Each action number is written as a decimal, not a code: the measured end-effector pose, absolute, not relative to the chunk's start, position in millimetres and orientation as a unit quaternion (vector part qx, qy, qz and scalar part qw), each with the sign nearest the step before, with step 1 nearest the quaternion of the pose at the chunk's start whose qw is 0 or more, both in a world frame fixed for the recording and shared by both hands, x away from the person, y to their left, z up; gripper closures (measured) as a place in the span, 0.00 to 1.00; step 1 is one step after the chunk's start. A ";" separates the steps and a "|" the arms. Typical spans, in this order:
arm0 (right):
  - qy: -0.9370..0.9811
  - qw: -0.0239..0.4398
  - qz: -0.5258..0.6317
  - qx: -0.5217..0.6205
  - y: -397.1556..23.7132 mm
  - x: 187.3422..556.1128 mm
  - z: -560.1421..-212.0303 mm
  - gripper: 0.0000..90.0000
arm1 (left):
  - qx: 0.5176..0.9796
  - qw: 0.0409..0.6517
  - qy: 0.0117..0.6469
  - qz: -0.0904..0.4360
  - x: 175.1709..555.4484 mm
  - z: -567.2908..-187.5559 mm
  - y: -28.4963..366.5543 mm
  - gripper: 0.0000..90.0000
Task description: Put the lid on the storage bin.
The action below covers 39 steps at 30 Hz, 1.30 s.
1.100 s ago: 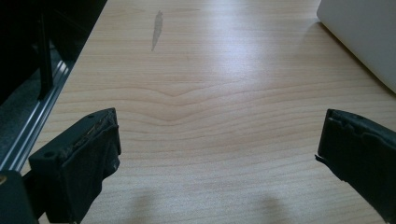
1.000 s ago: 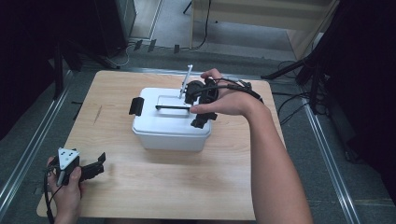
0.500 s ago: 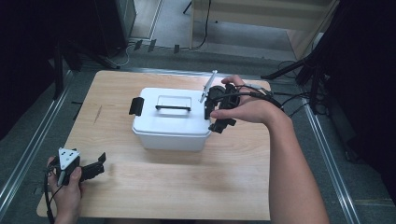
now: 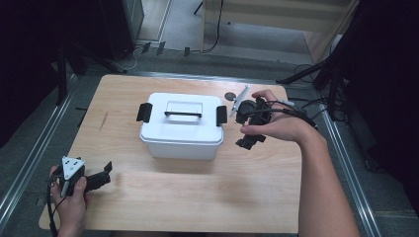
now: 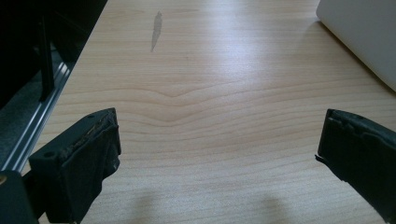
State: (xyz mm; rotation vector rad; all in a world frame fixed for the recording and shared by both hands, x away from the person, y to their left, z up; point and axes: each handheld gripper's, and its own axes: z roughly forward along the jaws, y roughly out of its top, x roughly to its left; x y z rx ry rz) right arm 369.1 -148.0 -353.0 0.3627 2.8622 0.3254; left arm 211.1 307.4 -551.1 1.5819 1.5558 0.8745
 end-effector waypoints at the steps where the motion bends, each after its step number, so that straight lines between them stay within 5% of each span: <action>1: 0.979 0.118 0.111 0.126 -150.7 368.5 -354.5 0.00 | 0.617 0.369 0.606 0.341 211.0 -551.1 307.3 0.00; 39: 0.963 0.101 0.128 0.213 -237.1 340.0 -425.3 0.00 | 0.619 0.372 0.601 0.342 209.6 -551.1 306.8 0.00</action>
